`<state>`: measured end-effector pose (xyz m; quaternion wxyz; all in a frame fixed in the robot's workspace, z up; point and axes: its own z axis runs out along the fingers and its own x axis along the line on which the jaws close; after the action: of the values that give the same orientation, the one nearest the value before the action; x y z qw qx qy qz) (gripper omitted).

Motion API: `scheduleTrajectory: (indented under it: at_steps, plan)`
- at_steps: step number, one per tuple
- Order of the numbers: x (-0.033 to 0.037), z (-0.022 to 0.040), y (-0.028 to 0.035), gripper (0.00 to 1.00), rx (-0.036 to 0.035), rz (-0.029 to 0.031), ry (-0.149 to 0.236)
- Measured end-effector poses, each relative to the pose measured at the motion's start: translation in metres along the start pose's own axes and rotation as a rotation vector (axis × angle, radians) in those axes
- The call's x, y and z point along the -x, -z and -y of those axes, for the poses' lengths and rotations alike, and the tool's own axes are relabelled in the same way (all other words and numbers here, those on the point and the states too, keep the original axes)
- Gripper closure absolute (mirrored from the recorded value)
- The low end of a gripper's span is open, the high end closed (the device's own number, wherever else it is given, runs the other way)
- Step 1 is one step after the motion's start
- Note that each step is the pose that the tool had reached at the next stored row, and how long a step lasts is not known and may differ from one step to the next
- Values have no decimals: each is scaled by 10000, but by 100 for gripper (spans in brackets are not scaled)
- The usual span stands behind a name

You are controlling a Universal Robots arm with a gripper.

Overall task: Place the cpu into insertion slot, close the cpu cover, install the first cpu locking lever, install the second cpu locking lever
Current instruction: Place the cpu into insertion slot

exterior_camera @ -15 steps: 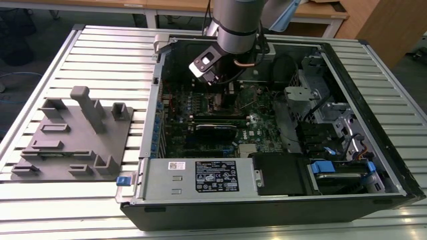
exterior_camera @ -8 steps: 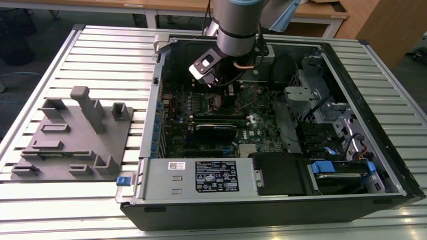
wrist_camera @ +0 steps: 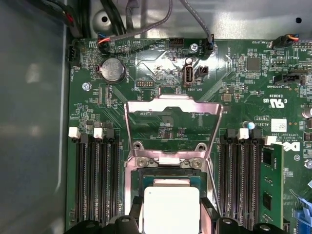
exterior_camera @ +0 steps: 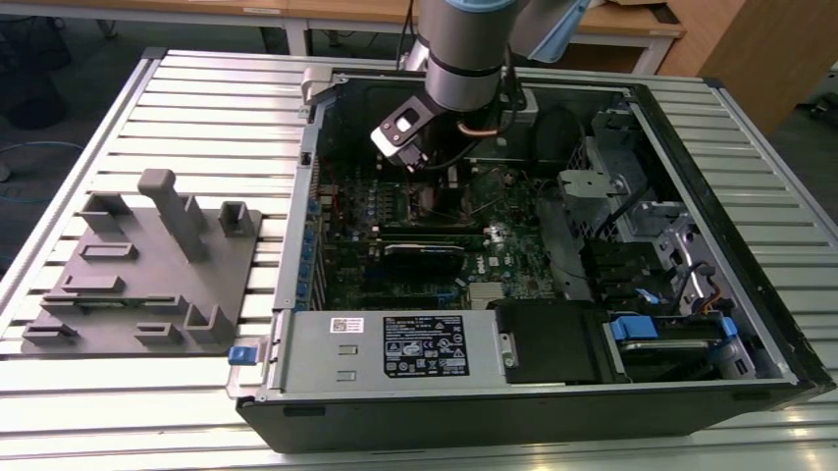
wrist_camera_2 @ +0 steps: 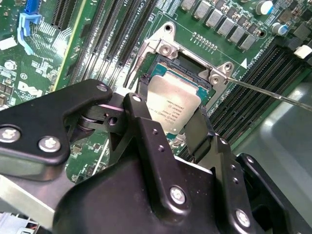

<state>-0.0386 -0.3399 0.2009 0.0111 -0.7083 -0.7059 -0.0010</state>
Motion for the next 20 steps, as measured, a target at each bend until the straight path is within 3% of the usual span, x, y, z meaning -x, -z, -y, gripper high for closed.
scheduleTrajectory:
  at_steps: [12,20]
  plan:
    - [-4,7,-62,46,-1,1,-9]
    - [-17,22,-73,46,4,-3,-251]
